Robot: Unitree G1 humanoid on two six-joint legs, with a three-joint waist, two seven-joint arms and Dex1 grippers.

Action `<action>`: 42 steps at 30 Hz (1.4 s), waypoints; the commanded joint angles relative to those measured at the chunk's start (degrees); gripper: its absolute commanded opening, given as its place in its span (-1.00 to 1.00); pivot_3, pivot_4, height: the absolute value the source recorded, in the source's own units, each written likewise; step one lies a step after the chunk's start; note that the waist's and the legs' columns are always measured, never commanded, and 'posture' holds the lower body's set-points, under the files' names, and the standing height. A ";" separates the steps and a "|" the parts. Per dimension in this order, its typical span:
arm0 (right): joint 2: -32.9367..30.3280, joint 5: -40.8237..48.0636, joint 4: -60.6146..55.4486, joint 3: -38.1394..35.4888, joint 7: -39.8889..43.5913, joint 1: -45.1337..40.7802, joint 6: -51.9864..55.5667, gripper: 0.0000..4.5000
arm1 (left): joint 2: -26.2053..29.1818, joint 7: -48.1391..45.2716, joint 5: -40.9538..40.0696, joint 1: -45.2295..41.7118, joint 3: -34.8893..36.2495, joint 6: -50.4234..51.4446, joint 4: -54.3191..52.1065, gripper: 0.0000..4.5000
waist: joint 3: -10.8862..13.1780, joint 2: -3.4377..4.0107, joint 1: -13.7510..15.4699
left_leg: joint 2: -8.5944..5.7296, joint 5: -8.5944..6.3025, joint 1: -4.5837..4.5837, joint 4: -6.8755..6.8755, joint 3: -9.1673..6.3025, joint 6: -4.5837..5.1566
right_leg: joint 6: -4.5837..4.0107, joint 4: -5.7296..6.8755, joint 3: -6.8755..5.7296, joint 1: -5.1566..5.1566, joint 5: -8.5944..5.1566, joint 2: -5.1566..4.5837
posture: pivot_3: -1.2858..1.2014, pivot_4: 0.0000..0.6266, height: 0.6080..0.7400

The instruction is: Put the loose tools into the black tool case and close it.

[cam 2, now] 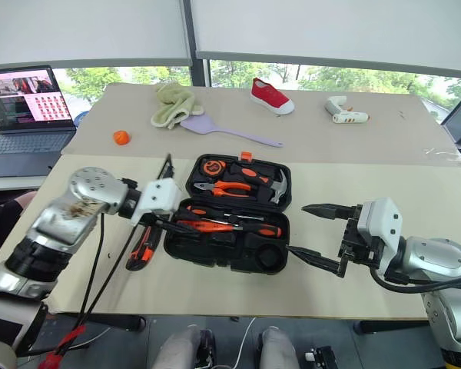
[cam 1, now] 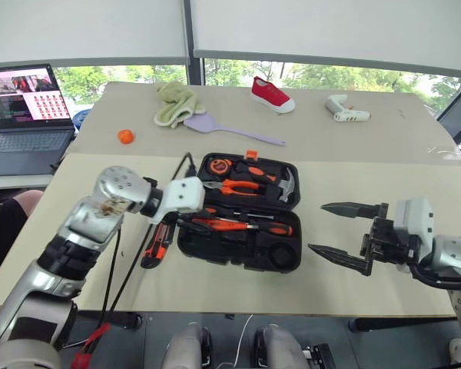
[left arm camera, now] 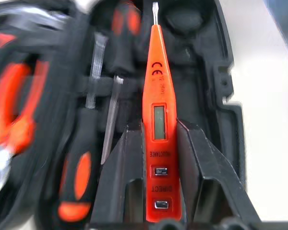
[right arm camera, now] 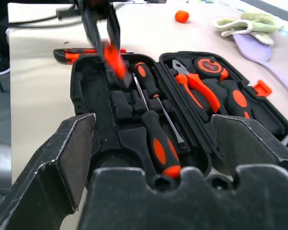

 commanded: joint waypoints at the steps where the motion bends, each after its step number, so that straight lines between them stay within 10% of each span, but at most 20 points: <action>1: 0.35 1.42 -3.32 -0.20 -0.89 0.80 0.98 1.00 | -1.26 -0.27 3.71 -2.61 -1.26 -3.92 3.87 -0.80 | 0.01 -0.01 0.15 | 0.01 0.01 0.00 0.00 -0.02 -0.01 | 0.00 0.00 -0.01 -0.01 0.00 0.01 | 0.03 -0.52 1.00; 29: 1.88 1.15 -3.81 0.95 -1.74 1.29 1.08 1.00 | -4.93 -3.66 13.59 -5.51 -4.43 -2.44 9.29 -0.80 | 0.01 -0.02 0.29 | 0.02 -0.21 -0.25 0.61 -0.11 0.35 | 0.11 0.09 -0.06 0.06 0.00 -0.08 | 0.03 -0.52 1.00; 36: 1.86 2.01 -4.17 -0.05 -2.26 1.08 1.95 1.00 | -6.83 -2.52 6.79 -6.83 1.62 -1.86 4.40 0.42 | 0.02 -0.03 0.28 | 0.03 -0.21 -0.27 0.62 -0.11 0.34 | 0.11 0.11 -0.05 0.03 0.00 -0.08 | 0.03 -0.52 1.00; 42: 1.97 1.46 -3.78 -0.62 -2.03 3.15 1.25 1.00 | -6.07 -1.09 2.52 -4.53 5.44 1.86 -0.39 0.42 | 0.01 -0.02 0.34 | 0.03 -0.21 -0.27 0.66 -0.13 0.35 | 0.13 0.11 -0.05 0.07 0.00 -0.10 | 0.03 -0.52 1.00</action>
